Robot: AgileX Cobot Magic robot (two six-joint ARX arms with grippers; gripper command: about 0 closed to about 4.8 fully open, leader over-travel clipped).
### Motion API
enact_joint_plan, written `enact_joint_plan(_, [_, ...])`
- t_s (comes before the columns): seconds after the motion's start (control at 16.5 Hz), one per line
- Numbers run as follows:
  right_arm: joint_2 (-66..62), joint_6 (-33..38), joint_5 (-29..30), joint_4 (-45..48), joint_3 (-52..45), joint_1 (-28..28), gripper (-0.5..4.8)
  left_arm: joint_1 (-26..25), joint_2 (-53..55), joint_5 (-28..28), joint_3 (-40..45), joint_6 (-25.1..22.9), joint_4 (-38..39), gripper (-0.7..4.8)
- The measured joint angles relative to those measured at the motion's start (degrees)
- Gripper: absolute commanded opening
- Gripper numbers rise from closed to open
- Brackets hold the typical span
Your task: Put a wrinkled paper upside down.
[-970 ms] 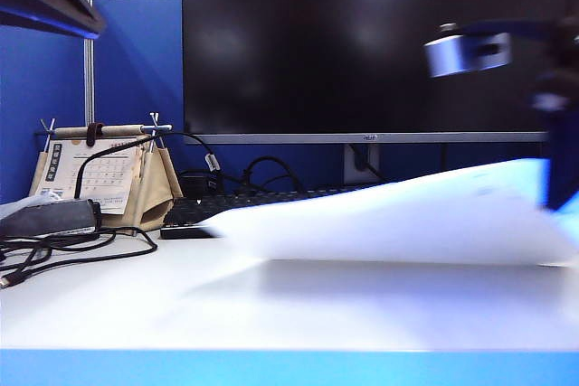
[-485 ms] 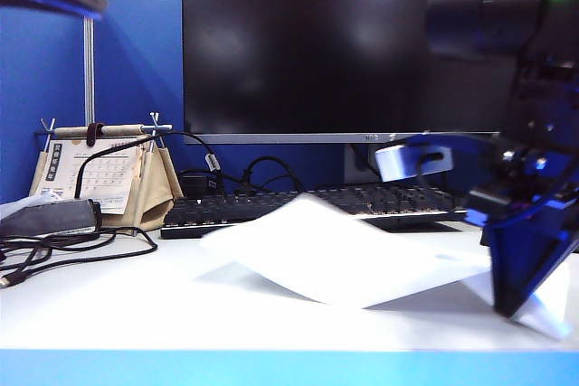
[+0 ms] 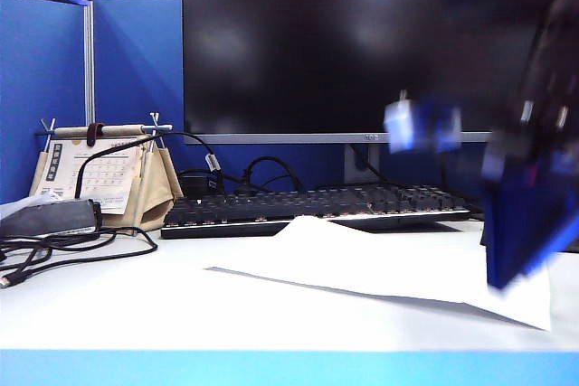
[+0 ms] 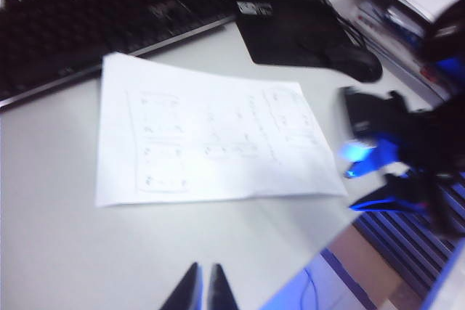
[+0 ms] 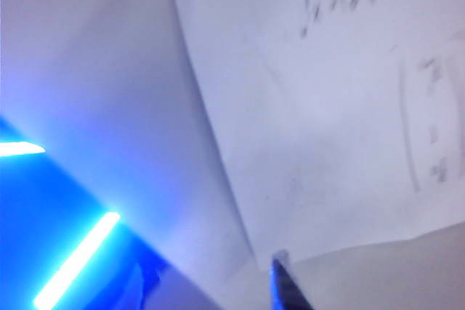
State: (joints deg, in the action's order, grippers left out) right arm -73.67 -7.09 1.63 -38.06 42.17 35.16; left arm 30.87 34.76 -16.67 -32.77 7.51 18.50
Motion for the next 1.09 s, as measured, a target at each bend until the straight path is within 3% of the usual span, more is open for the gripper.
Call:
enact_joint_plan(0.18, [9.77, 1.77, 5.31, 2.03, 0.02, -0.02, 2.42, 0.00, -0.13, 0.00, 0.00, -0.20, -2.93, 0.30])
enact_joint_plan(0.3, [20.79, 7.67, 4.52, 8.07, 0.04, -0.13, 1.95, 0.02, -3.45, 1.18, 0.00, 0.28, -7.85, 0.30])
enact_joint_plan(0.42, [27.89, 9.46, -0.70, 10.84, 0.07, -0.13, 1.95, 0.02, -8.28, 5.20, 0.00, 0.13, -7.91, 0.30])
enact_joint_plan(0.61, [40.28, 9.88, -15.72, 10.25, -0.83, -0.17, 1.61, 0.02, -18.64, 16.79, 1.62, -1.07, -0.39, 0.30])
enact_joint_plan(0.67, [42.82, 9.97, -17.73, 10.43, -1.29, -0.15, 1.52, 0.00, -21.16, 18.69, 3.23, -0.87, 0.68, 0.30])
enact_joint_plan(0.79, [49.33, 11.54, -22.99, 11.04, -5.03, -0.17, 1.52, 0.02, -26.80, 21.11, 8.17, 2.51, 2.10, 0.30])
enact_joint_plan(0.91, [56.81, 16.44, -27.17, 10.47, -10.75, -0.17, 1.47, 0.02, -30.45, 21.86, 14.49, 9.62, 2.23, 0.30])
enact_joint_plan(1.09, [68.30, 20.22, -27.41, 11.19, -21.42, -0.15, 1.46, 0.02, -31.65, 21.79, 21.55, 15.10, 2.10, 0.30])
